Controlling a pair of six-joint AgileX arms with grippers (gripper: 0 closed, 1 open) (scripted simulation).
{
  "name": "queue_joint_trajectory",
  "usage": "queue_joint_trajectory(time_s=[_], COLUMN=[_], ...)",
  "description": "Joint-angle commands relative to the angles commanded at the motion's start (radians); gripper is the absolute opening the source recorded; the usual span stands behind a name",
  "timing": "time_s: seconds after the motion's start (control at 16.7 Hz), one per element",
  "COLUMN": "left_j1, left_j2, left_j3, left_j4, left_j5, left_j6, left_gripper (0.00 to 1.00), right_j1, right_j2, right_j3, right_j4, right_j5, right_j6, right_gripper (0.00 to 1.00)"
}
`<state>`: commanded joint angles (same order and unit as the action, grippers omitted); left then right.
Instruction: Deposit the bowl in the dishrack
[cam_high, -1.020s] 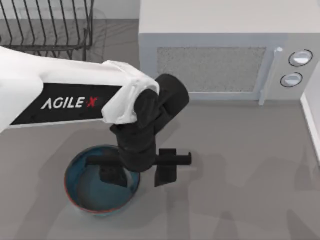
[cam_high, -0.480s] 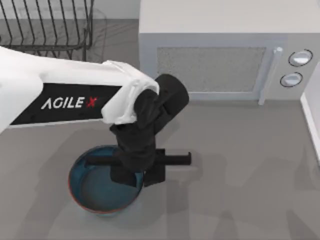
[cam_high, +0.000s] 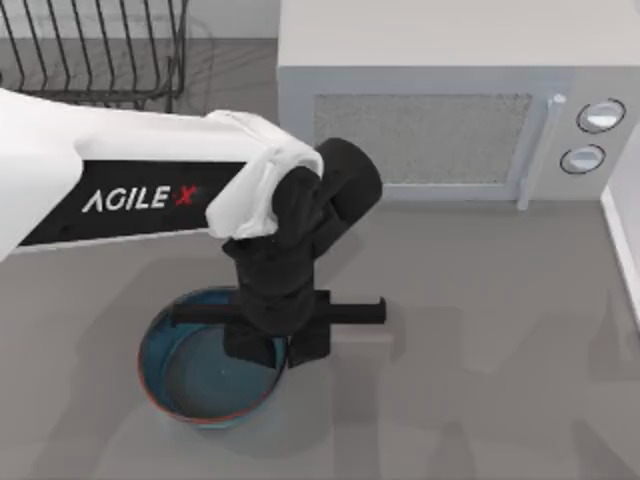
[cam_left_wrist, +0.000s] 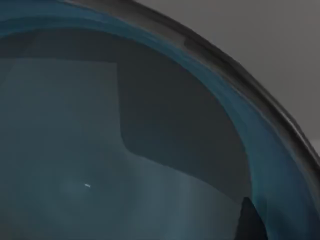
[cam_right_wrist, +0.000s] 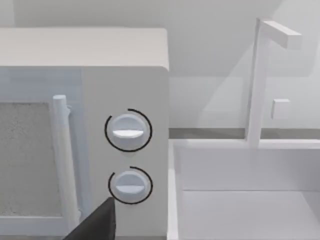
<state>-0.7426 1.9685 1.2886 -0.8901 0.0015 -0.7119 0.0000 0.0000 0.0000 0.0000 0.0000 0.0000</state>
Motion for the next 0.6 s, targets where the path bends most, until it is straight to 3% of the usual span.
queue_joint_trajectory(time_s=[0.18,0.6], left_j1=[-0.006,-0.007], left_j2=[-0.002,-0.038], left_j3=[0.132,0.571], left_j4=[-0.134,-0.635], left_j5=[0.000,0.000], left_j6=[-0.004,-0.011], left_gripper=[0.00,0.00], right_j1=[0.000,0.000], right_j2=[0.000,0.000], right_j3=[0.000,0.000], right_j4=[0.000,0.000], right_j5=[0.000,0.000], right_j6=[0.000,0.000], right_gripper=[1.00,1.00])
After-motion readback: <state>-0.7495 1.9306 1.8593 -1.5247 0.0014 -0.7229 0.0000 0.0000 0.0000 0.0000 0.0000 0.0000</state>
